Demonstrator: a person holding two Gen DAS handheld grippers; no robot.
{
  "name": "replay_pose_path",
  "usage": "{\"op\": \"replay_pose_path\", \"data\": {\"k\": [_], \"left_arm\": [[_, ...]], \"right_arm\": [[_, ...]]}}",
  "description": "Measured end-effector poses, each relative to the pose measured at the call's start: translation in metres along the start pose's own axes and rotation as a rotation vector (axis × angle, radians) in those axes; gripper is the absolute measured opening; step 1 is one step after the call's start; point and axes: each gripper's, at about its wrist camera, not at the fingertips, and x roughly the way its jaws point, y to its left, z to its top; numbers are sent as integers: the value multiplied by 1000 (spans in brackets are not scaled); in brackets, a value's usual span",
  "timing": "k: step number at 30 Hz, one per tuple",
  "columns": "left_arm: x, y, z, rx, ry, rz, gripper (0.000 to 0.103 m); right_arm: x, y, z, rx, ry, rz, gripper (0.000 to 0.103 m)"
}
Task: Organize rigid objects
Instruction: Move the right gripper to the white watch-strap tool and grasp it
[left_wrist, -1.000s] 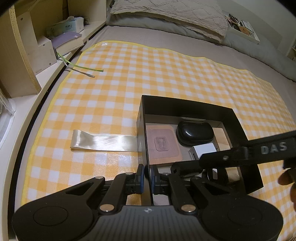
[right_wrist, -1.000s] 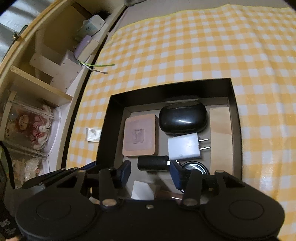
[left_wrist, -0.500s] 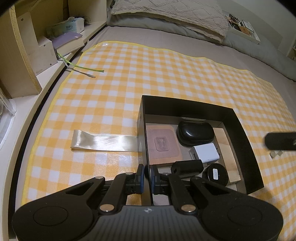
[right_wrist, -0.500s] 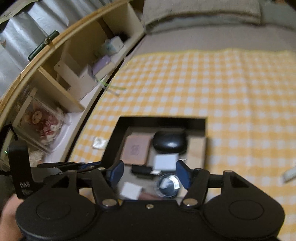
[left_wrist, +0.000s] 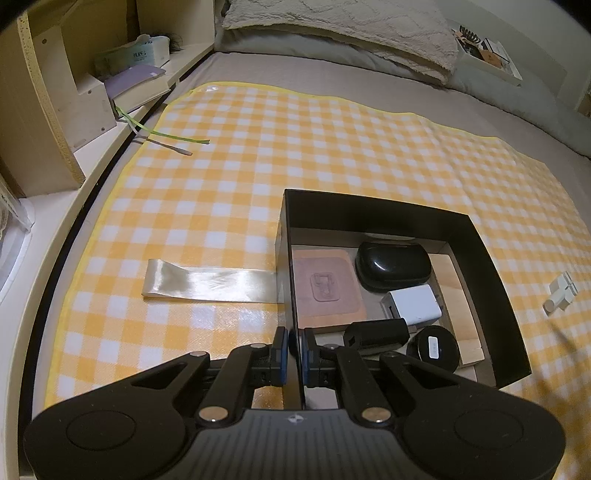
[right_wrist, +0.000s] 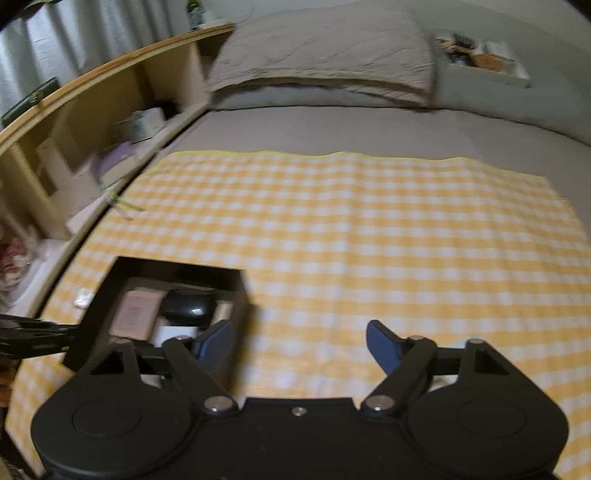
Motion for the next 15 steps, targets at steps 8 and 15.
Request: {"op": "replay_pose_path", "data": {"k": [8, 15], "left_arm": [[1, -2, 0, 3, -1, 7, 8], [1, -2, 0, 4, 0, 8, 8]], "right_arm": [[-3, -66, -11, 53, -27, -147, 103], [14, -117, -23, 59, -49, -187, 103]]}}
